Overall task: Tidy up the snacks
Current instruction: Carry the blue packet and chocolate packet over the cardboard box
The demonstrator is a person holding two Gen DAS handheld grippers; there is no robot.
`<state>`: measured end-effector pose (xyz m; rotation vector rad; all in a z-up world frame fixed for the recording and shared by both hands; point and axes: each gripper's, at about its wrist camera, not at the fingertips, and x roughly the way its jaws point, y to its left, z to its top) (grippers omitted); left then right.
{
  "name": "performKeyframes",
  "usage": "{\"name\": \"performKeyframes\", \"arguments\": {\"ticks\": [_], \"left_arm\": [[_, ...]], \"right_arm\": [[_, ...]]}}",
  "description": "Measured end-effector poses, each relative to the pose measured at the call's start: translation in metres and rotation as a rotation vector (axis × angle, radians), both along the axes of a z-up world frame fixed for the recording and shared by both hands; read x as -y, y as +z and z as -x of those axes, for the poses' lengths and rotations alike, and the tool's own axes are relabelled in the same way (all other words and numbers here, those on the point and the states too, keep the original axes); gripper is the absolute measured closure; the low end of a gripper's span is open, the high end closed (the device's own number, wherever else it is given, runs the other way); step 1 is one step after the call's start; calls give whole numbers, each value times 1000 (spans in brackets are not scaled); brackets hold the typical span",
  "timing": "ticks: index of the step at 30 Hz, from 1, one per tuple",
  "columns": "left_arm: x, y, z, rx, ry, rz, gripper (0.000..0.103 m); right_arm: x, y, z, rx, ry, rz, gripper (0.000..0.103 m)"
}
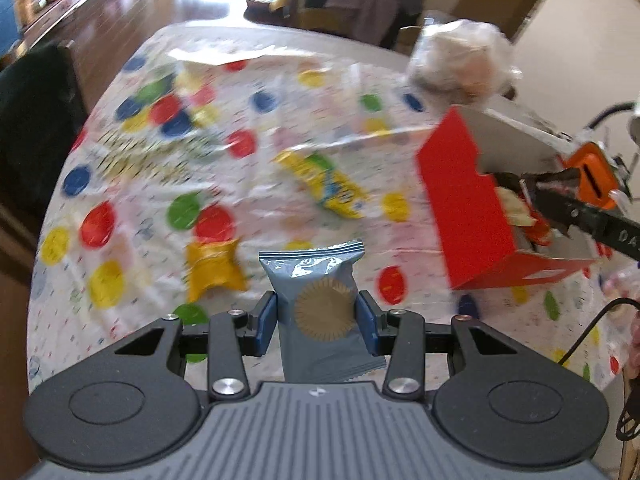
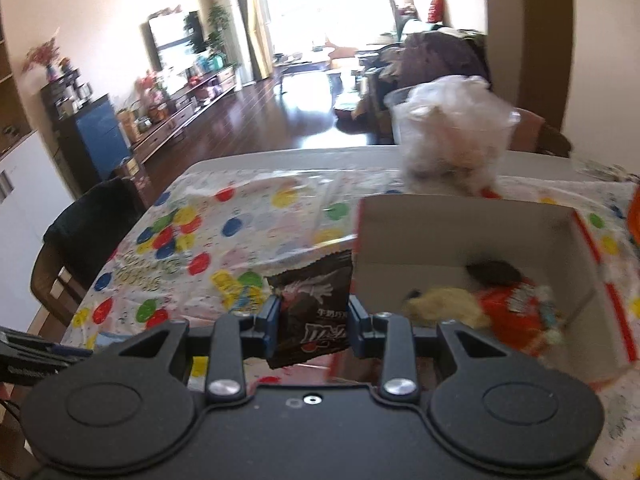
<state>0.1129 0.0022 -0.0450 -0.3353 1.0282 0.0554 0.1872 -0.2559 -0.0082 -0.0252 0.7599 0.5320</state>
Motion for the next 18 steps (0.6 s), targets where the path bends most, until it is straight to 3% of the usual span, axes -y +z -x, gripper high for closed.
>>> {"name": "performKeyframes", "arguments": {"ticks": [12, 18], "left_arm": [[80, 40, -50, 105, -165, -34, 61], [120, 47, -81, 115, -229, -43, 61]], "right_arm": [[78, 4, -8, 34, -132, 22, 70], [115, -2, -23, 36, -173, 42, 70]]}}
